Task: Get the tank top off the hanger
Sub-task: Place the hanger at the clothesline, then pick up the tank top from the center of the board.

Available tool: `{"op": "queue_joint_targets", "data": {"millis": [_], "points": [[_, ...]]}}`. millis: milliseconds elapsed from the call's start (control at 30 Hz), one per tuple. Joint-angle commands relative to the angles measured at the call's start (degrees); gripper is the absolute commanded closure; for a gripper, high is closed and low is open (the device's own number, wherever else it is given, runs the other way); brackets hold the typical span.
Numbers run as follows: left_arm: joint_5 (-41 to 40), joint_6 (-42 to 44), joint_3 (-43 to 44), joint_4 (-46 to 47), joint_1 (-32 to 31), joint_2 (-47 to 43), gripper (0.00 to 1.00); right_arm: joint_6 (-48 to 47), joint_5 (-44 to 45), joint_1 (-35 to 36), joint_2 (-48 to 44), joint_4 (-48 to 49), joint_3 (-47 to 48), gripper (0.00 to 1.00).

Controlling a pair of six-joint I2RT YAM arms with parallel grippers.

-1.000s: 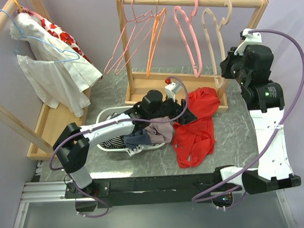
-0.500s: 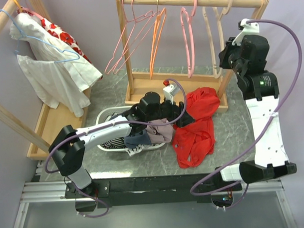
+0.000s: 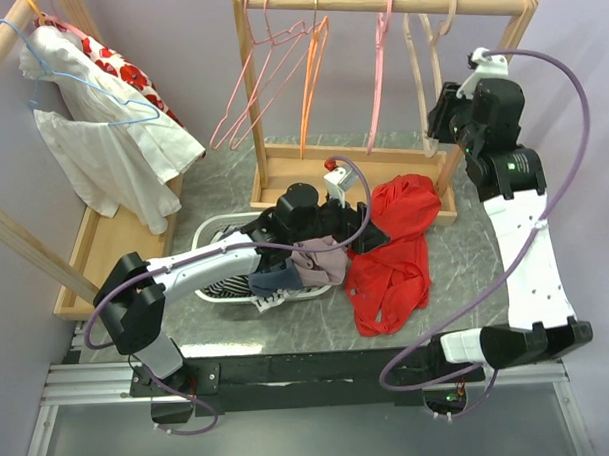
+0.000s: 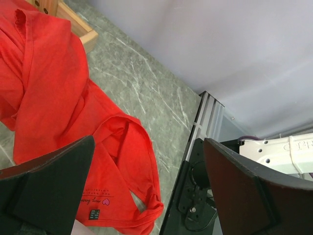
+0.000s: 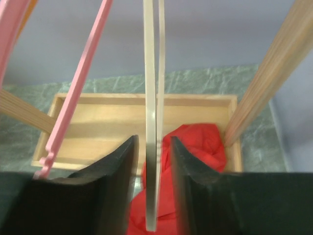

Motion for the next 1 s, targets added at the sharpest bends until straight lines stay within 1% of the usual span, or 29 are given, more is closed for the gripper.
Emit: {"op": "queue_joint_targets", "data": {"millis": [0,67,100,133,167,267,300,367,433,500,533,567,633,667,733,967], "points": [[-0.38,1.62,0.49,-0.30,-0.28,-2.53,0.01,0.73,0.65,-0.15,-6.44,2.71,-4.98,0.30],[-0.55,1.71,0.58,-0.48,-0.28,-3.14,0.01,1.16,0.82,-0.15,-8.47,3.15,-7.09,0.19],[-0.73,1.80,0.58,-0.66,-0.28,-3.32,0.01,1.34,1.34,-0.15,-10.74,3.33,-9.37,0.15],[-1.42,2.32,0.75,-1.01,-0.19,-3.84,0.01,3.08,2.83,-0.15,-11.90,3.50,-10.52,0.05],[-1.69,2.76,1.01,-1.53,-0.28,-4.02,0.00,4.58,4.06,-0.15,-13.22,3.77,-11.75,0.00],[-4.33,5.40,1.63,-4.78,-0.80,-5.25,0.01,8.72,7.32,-0.15,-20.42,6.04,-20.00,0.00],[-4.94,5.84,1.46,-5.22,-0.72,-5.69,0.01,9.51,8.02,0.02,-24.09,6.14,-24.37,0.00],[-7.74,6.55,0.40,-6.11,-0.72,-7.62,0.00,11.97,8.82,0.02,-26.84,5.18,-28.27,0.00],[-8.90,6.98,-0.91,-6.28,-0.80,-10.07,0.00,13.99,8.56,0.02,-28.78,3.34,-32.84,0.00],[-9.52,7.34,-1.27,-6.72,-0.72,-11.49,0.01,15.22,7.16,0.02,-27.04,-0.26,-35.56,0.00],[-9.60,7.43,-1.36,-7.07,-0.80,-12.45,0.00,16.53,4.89,0.02,-25.90,-1.49,-36.19,0.00],[-9.69,7.43,-1.36,-7.68,-0.72,-12.98,0.01,17.24,3.91,0.02,-23.27,-3.42,-36.89,0.00],[-10.31,6.90,-1.88,-7.69,-0.72,-14.65,0.00,19.61,3.63,0.37,-20.80,-4.14,-39.26,0.00],[-10.57,6.81,-2.23,-7.34,-0.72,-15.09,0.01,19.62,2.07,0.46,-19.13,-2.66,-40.23,0.00],[-11.53,6.20,-3.02,-7.08,-0.72,-16.76,0.00,20.58,1.96,0.46,-17.63,-1.16,-42.69,0.00],[-15.58,5.93,-4.34,-8.65,-0.72,-21.42,0.01,20.68,-0.23,0.55,-7.36,3.24,-42.53,0.00]]}}
